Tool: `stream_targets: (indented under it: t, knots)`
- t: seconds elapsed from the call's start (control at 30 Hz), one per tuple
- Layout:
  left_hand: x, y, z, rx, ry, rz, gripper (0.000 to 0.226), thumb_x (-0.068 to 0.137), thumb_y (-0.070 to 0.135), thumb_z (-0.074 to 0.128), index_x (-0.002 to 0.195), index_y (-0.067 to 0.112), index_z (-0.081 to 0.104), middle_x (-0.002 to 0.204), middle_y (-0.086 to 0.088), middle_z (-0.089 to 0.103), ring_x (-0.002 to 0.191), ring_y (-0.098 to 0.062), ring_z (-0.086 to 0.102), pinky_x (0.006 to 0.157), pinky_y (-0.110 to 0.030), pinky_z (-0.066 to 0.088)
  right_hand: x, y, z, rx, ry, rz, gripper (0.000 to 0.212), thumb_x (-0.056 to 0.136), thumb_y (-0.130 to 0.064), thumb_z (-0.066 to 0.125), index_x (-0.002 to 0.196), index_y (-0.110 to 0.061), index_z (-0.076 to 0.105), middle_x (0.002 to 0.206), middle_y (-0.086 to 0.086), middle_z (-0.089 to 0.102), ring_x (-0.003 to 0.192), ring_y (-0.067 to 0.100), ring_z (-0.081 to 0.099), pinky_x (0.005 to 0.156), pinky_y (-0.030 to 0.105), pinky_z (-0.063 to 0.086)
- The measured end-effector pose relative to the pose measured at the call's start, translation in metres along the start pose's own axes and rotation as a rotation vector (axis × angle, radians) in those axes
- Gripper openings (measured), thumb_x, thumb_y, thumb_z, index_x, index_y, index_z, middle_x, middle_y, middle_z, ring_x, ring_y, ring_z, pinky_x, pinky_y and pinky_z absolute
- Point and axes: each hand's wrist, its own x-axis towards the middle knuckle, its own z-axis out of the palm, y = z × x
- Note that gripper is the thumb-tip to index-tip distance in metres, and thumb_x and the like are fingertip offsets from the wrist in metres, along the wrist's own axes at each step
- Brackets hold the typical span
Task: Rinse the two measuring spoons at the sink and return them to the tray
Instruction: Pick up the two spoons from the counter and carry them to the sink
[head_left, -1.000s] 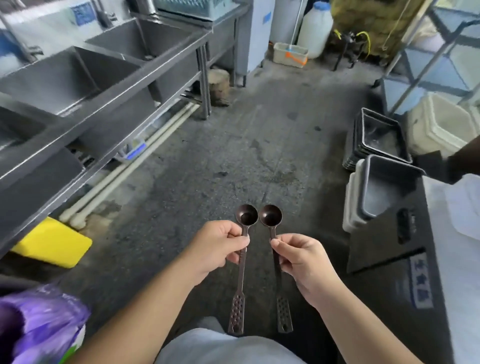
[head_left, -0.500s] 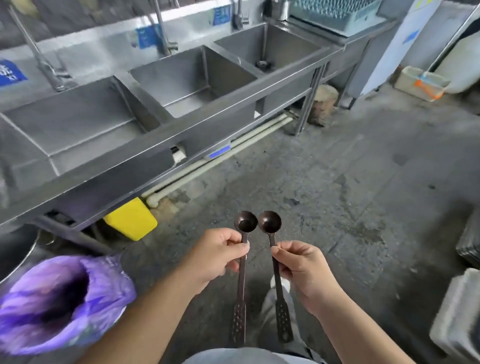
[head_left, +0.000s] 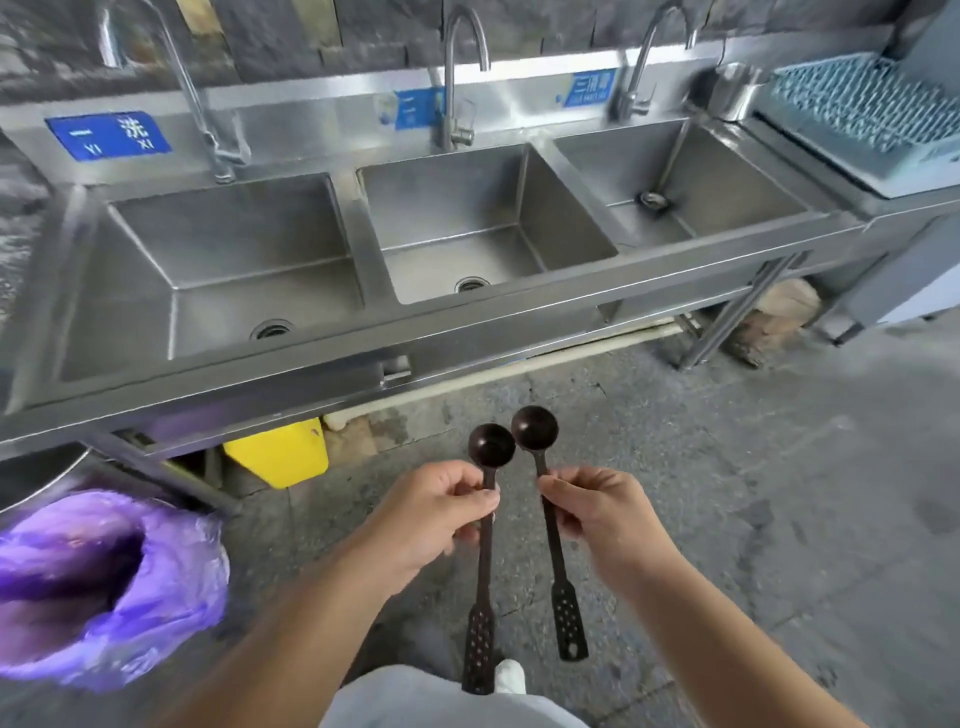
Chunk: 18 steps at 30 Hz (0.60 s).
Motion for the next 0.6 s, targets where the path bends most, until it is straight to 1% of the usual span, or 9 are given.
stream_targets:
  t: [0.03,0.1,0.17,0.27,0.33,0.37,0.43,0.47,0.6]
  knots:
    - [0.012,0.005,0.000,-0.020,0.016,-0.003,0.008,0.079,0.030,0.072,0.077,0.023,0.071,0.073,0.001,0.067,0.056,-0.009,0.060,0.043,-0.022,0.033,0.014,-0.007,-0.003,-0.005,-0.012,0.009,0.021,0.086,-0.006,0.071,0.066,-0.013,0.071,0.059,0.006,0.052,0.052,0.013,0.043,0.051,0.024,0.035]
    - [0.039,0.015,-0.002,-0.044,0.046,-0.007,0.021,0.068,0.044,0.073,0.077,0.025,0.071,0.072,0.002,0.068,0.056,-0.010,0.062,0.044,-0.023,0.035,0.043,-0.020,-0.008,-0.025,-0.041,0.018,0.020,0.086,-0.007,0.071,0.067,-0.013,0.071,0.059,0.005,0.052,0.052,0.013,0.043,0.050,0.022,0.036]
    - [0.070,0.022,-0.007,-0.052,0.060,-0.008,0.027,0.064,0.050,0.073,0.077,0.027,0.072,0.068,0.006,0.066,0.056,-0.009,0.062,0.043,-0.021,0.037,0.074,-0.032,-0.011,-0.047,-0.053,0.033,0.022,0.086,-0.007,0.070,0.065,-0.014,0.071,0.058,0.005,0.052,0.051,0.012,0.043,0.048,0.021,0.036]
    - [0.123,0.035,-0.021,-0.114,0.097,-0.016,0.021,0.068,0.043,0.076,0.080,0.027,0.074,0.066,0.007,0.066,0.054,-0.009,0.062,0.041,-0.021,0.037,0.130,-0.048,-0.015,-0.070,-0.034,0.055,0.018,0.085,-0.008,0.071,0.068,-0.010,0.073,0.058,0.007,0.053,0.053,0.016,0.042,0.050,0.024,0.036]
    - [0.162,0.046,-0.031,-0.167,0.111,-0.018,0.012,0.071,0.035,0.077,0.079,0.026,0.075,0.064,0.007,0.067,0.050,-0.008,0.060,0.039,-0.019,0.037,0.168,-0.062,-0.013,-0.046,-0.049,0.081,0.010,0.082,-0.011,0.072,0.075,-0.005,0.073,0.067,0.014,0.055,0.060,0.022,0.044,0.057,0.031,0.036]
    - [0.181,0.053,-0.037,-0.179,0.116,-0.019,0.007,0.074,0.031,0.076,0.078,0.025,0.075,0.064,0.007,0.068,0.049,-0.008,0.060,0.038,-0.019,0.037,0.188,-0.069,-0.011,-0.027,-0.049,0.098,0.008,0.082,-0.011,0.072,0.076,-0.006,0.073,0.069,0.015,0.056,0.060,0.023,0.045,0.055,0.030,0.036]
    - [0.219,0.072,-0.049,-0.176,0.124,-0.028,0.002,0.079,0.025,0.074,0.077,0.024,0.074,0.065,0.006,0.068,0.050,-0.009,0.061,0.038,-0.020,0.035,0.230,-0.084,-0.009,-0.020,-0.028,0.121,0.014,0.085,-0.008,0.070,0.072,-0.012,0.074,0.063,0.009,0.058,0.053,0.016,0.046,0.049,0.025,0.035]
    - [0.237,0.082,-0.054,-0.180,0.132,-0.038,0.005,0.081,0.023,0.074,0.077,0.025,0.073,0.065,0.005,0.069,0.050,-0.010,0.062,0.038,-0.020,0.034,0.249,-0.092,-0.006,-0.026,-0.026,0.123,0.016,0.085,-0.007,0.069,0.071,-0.012,0.075,0.061,0.008,0.058,0.052,0.014,0.046,0.049,0.024,0.034]
    - [0.301,0.128,-0.078,-0.176,0.136,-0.057,0.007,0.085,0.019,0.072,0.078,0.020,0.073,0.063,0.007,0.069,0.051,-0.009,0.065,0.038,-0.017,0.033,0.318,-0.132,-0.003,-0.054,-0.043,0.095,0.019,0.086,-0.005,0.069,0.069,-0.011,0.073,0.059,0.009,0.053,0.052,0.016,0.041,0.053,0.029,0.031]
